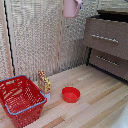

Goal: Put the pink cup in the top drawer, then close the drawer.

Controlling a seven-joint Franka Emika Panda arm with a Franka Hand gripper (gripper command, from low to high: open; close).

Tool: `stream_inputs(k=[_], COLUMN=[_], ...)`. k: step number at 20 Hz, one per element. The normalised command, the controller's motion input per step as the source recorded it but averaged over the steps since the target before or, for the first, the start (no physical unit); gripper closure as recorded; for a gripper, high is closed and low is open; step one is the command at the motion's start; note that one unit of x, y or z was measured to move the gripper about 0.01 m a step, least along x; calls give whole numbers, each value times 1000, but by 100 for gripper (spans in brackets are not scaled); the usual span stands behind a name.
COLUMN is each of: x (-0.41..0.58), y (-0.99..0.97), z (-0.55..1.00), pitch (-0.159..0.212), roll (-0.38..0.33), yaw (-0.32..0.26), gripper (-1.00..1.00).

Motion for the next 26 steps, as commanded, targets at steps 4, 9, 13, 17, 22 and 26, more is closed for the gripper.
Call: stream_inputs(k=[4,9,13,17,22,26], x=[189,112,21,-40,-143,-166], y=[-595,-783,-912,-1000,-1000,-1000], z=[762,640,525,359,271,263], pitch=[14,3,29,84,117,123], roll=[-40,-3,1,32,48,49], yaw=[-35,-2,0,0,0,0], gripper=[100,100,100,100,100,100])
